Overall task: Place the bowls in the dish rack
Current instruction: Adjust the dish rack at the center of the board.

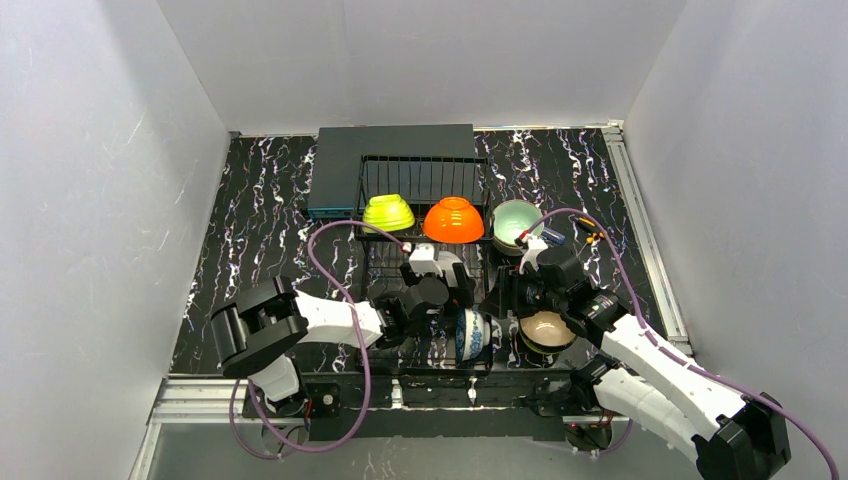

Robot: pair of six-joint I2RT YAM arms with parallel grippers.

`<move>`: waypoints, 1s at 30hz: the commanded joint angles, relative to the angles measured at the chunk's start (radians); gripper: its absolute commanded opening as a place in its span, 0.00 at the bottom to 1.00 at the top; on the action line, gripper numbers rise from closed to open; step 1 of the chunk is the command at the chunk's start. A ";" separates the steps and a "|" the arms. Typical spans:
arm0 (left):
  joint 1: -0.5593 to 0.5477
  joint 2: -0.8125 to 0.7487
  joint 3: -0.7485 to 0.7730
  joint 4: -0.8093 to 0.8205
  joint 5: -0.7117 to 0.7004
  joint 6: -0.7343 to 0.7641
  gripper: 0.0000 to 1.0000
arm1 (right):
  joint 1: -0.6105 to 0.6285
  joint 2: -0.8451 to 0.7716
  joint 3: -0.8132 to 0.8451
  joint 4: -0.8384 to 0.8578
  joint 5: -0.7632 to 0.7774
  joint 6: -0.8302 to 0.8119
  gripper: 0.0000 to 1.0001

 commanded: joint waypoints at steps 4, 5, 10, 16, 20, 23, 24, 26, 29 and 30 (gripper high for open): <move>-0.031 -0.129 -0.012 0.053 0.016 -0.004 0.89 | 0.006 -0.012 0.021 0.011 -0.005 -0.019 0.67; -0.034 -0.136 -0.018 0.053 0.016 -0.007 0.87 | 0.005 -0.011 0.020 0.012 -0.006 -0.019 0.67; -0.043 -0.173 -0.038 0.055 0.015 -0.011 0.79 | 0.006 -0.009 0.019 0.016 -0.007 -0.017 0.67; -0.048 -0.195 -0.044 0.055 0.016 -0.015 0.78 | 0.005 -0.005 0.017 0.019 -0.011 -0.017 0.67; -0.049 -0.201 -0.065 0.056 0.012 -0.072 0.84 | 0.006 -0.006 0.017 0.020 -0.012 -0.016 0.67; -0.051 -0.205 -0.081 0.055 0.016 -0.094 0.89 | 0.005 -0.006 0.016 0.023 -0.016 -0.014 0.67; -0.052 -0.207 -0.087 0.055 0.015 -0.105 0.88 | 0.006 -0.006 0.015 0.027 -0.018 -0.012 0.67; -0.051 -0.212 -0.100 0.055 0.014 -0.121 0.83 | 0.006 -0.005 0.014 0.035 -0.020 -0.010 0.67; -0.052 -0.217 -0.119 0.056 0.013 -0.135 0.74 | 0.005 0.002 0.014 0.049 -0.027 -0.005 0.66; -0.054 -0.219 -0.126 0.057 0.011 -0.136 0.71 | 0.005 0.005 0.014 0.054 -0.029 -0.003 0.67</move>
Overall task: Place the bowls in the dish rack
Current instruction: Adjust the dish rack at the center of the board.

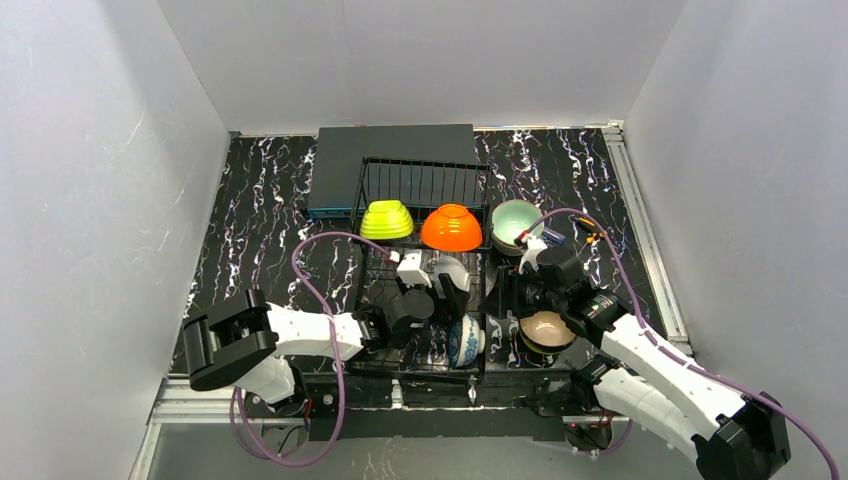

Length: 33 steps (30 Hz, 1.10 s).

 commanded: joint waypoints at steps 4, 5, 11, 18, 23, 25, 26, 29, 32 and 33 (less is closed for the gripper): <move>-0.010 -0.065 -0.038 0.115 -0.032 0.004 0.64 | 0.007 0.012 0.018 0.065 -0.026 0.001 0.66; -0.012 -0.063 -0.047 0.128 -0.027 0.018 0.63 | 0.005 0.014 0.018 0.065 -0.026 -0.001 0.66; -0.013 -0.060 -0.098 0.183 -0.036 0.029 0.60 | 0.006 0.018 0.016 0.069 -0.028 -0.001 0.66; -0.016 -0.095 -0.132 0.189 -0.046 0.030 0.57 | 0.005 0.020 0.022 0.071 -0.029 -0.002 0.66; -0.029 -0.149 -0.150 0.188 -0.053 0.073 0.74 | 0.005 0.022 0.027 0.073 -0.031 -0.002 0.67; -0.034 -0.172 -0.162 0.188 -0.058 0.082 0.83 | 0.005 0.021 0.030 0.070 -0.031 -0.002 0.67; -0.036 -0.184 -0.169 0.188 -0.059 0.087 0.87 | 0.006 0.020 0.032 0.070 -0.030 -0.002 0.67; -0.045 -0.219 -0.194 0.187 -0.067 0.099 0.94 | 0.006 0.015 0.037 0.065 -0.024 -0.001 0.69; -0.053 -0.255 -0.228 0.181 -0.073 0.098 0.95 | 0.006 0.009 0.045 0.053 -0.017 -0.003 0.72; -0.057 -0.268 -0.236 0.173 -0.076 0.096 0.96 | 0.007 0.007 0.049 0.044 -0.013 -0.005 0.72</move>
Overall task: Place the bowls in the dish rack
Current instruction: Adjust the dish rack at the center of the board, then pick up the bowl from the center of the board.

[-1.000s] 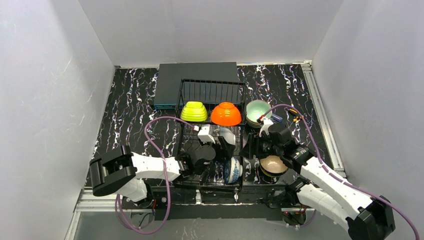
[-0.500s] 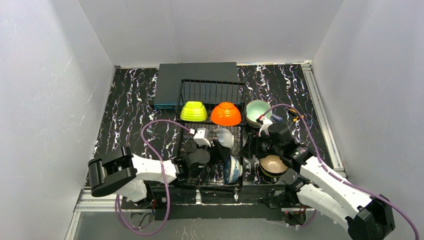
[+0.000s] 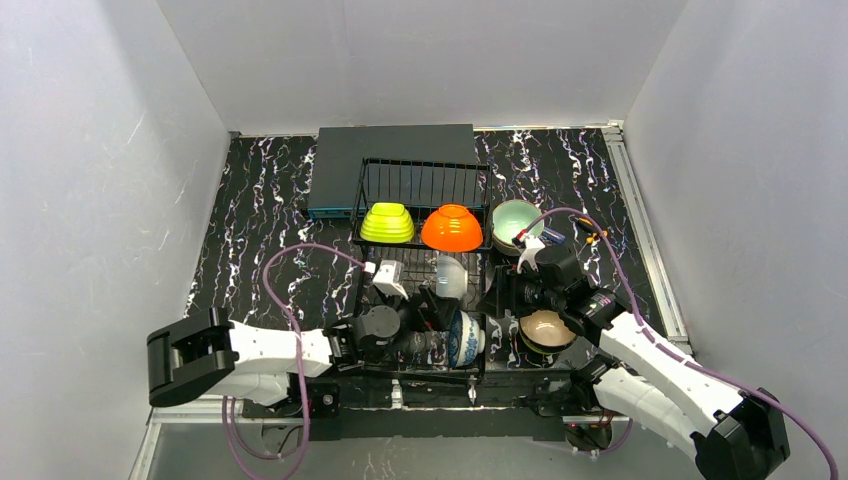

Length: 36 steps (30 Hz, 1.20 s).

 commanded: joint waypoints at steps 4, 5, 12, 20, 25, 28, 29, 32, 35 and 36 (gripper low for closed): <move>-0.026 -0.119 -0.070 -0.048 -0.061 0.018 0.96 | 0.005 -0.035 0.066 -0.013 0.029 -0.012 0.73; -0.029 -0.133 -0.075 -0.061 -0.061 0.019 0.96 | 0.005 -0.040 0.072 -0.024 0.033 -0.014 0.73; -0.042 -0.275 -0.104 -0.182 -0.053 0.031 0.96 | 0.005 -0.070 0.115 -0.099 0.068 -0.033 0.74; -0.051 -0.437 -0.060 -0.494 -0.031 0.038 0.97 | 0.007 -0.103 0.192 -0.260 0.123 -0.052 0.74; -0.051 -0.532 0.009 -0.712 -0.070 0.043 0.98 | 0.005 -0.102 0.272 -0.409 0.164 -0.046 0.74; -0.051 -0.543 0.074 -0.861 -0.091 0.056 0.98 | 0.005 -0.091 0.310 -0.508 0.209 -0.052 0.74; -0.050 -0.543 0.094 -0.897 -0.093 0.060 0.98 | 0.006 -0.086 0.321 -0.535 0.215 -0.056 0.74; -0.050 -0.536 0.145 -0.989 -0.092 0.057 0.98 | 0.006 -0.060 0.365 -0.617 0.230 -0.064 0.75; -0.051 -0.520 0.178 -1.029 -0.079 0.055 0.98 | 0.005 -0.014 0.408 -0.690 0.227 -0.075 0.74; -0.051 -0.515 0.187 -1.032 -0.070 0.063 0.98 | 0.006 0.003 0.415 -0.713 0.224 -0.080 0.74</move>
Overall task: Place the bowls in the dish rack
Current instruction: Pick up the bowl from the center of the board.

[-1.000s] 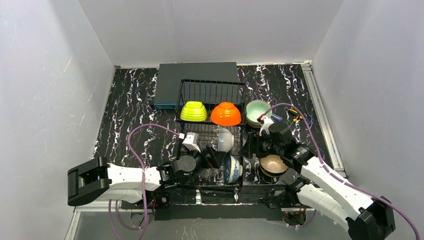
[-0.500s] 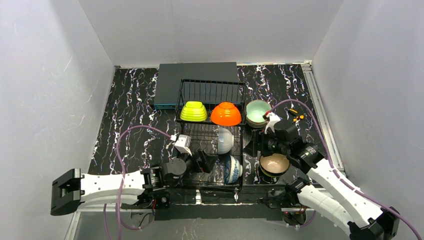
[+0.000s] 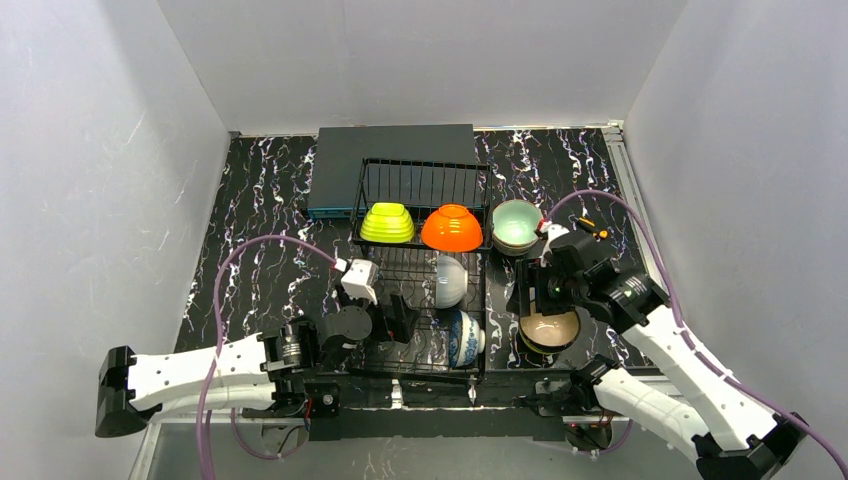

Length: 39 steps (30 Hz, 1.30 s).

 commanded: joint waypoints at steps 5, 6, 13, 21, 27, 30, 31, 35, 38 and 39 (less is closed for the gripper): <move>-0.003 0.043 0.085 -0.074 0.059 0.140 0.98 | 0.006 0.078 0.060 -0.178 0.007 -0.053 0.75; -0.003 0.047 0.091 -0.055 0.082 0.176 0.98 | 0.006 0.072 0.054 -0.168 0.005 -0.054 0.75; -0.003 0.113 0.144 0.098 0.348 0.443 0.97 | 0.005 0.053 0.027 -0.037 -0.086 0.002 0.77; -0.052 0.273 0.217 0.212 0.709 0.680 0.96 | -0.001 0.075 0.018 0.117 -0.155 0.050 0.78; -0.149 0.414 0.305 0.208 0.726 0.925 0.96 | -0.043 0.091 0.001 0.162 -0.196 0.044 0.78; -0.168 0.476 0.363 0.186 0.708 0.995 0.97 | -0.085 0.089 -0.004 0.165 -0.216 0.025 0.78; -0.175 0.494 0.379 0.181 0.701 1.019 0.97 | -0.104 0.090 -0.005 0.164 -0.226 0.013 0.78; -0.184 0.558 0.435 0.183 0.693 1.093 0.96 | -0.188 0.101 -0.013 0.158 -0.288 -0.033 0.78; -0.186 0.606 0.468 0.191 0.713 1.146 0.95 | -0.264 0.114 -0.024 0.164 -0.345 -0.061 0.78; -0.186 0.620 0.479 0.192 0.717 1.159 0.95 | -0.289 0.117 -0.029 0.168 -0.363 -0.071 0.78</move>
